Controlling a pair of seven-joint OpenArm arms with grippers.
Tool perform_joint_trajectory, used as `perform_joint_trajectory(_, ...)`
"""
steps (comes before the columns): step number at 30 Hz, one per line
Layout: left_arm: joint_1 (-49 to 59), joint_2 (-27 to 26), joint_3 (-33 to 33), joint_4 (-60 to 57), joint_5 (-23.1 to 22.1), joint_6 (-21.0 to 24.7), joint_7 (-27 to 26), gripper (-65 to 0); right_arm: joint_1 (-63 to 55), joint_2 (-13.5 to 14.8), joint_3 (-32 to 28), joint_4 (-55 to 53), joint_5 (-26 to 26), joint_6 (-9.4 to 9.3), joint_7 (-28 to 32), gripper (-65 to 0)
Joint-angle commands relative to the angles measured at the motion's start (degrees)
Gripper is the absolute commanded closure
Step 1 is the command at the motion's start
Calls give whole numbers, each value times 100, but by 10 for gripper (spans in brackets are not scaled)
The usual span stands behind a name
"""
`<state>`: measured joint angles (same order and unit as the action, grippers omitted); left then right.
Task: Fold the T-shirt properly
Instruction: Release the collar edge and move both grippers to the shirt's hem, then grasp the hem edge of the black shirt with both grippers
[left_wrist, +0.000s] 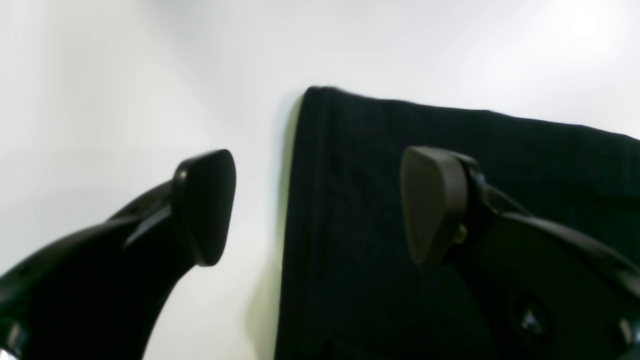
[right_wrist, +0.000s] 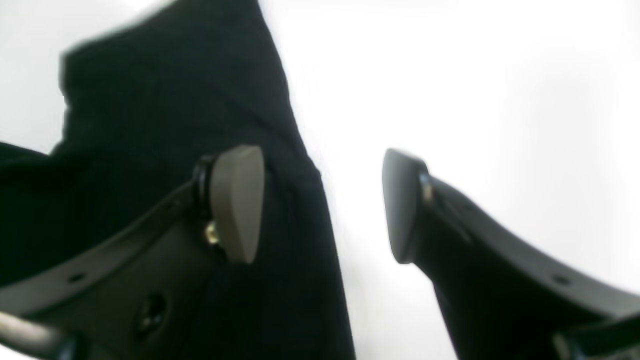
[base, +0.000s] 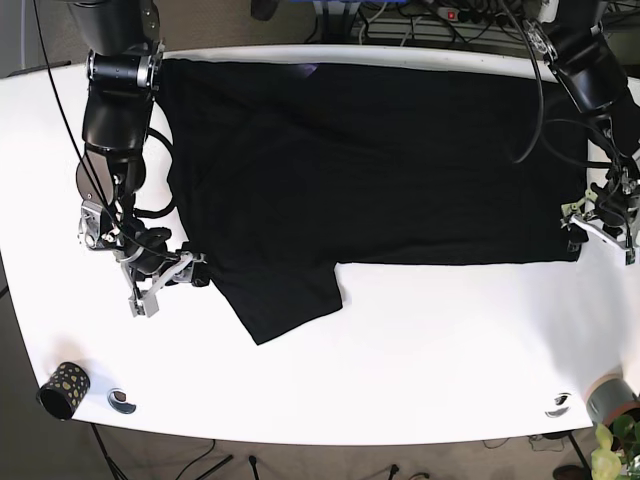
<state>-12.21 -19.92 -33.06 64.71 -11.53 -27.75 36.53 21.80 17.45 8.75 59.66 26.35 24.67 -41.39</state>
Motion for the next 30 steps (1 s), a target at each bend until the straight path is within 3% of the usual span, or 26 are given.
perform_joint_trajectory(1, -155, -184, -13, -110, -73, -8, -273, -479, 207, 132, 8, -274, 104, 35, 363, -350)
perform_joint_trajectory(10, -129, -184, -4, -453, -73, 1, -1398, -479, 426, 281, -809, -1399, 112, 35, 1532, -350)
perform_joint_trajectory(14, -146, -192, -4, -471, -47, 1, -1398, -481, 400, 272, -845, -1478, 112, 43, 1550, -350)
perform_joint_trajectory(21, -331, -228, 286, -523, 401, 1, -1416, -483, 391, 17, -1187, -1469, 148, 43, 1550, -350)
perform_joint_trajectory(25, -551, -228, 339, -1113, 410, 1, -1434, -483, 391, -150, -1196, -1469, 112, 35, 1550, -349)
perform_joint_trajectory(30, -920, -245, 339, -1710, 410, 1, -1442, -483, 391, -167, -1214, -1469, 112, 35, 1541, -349)
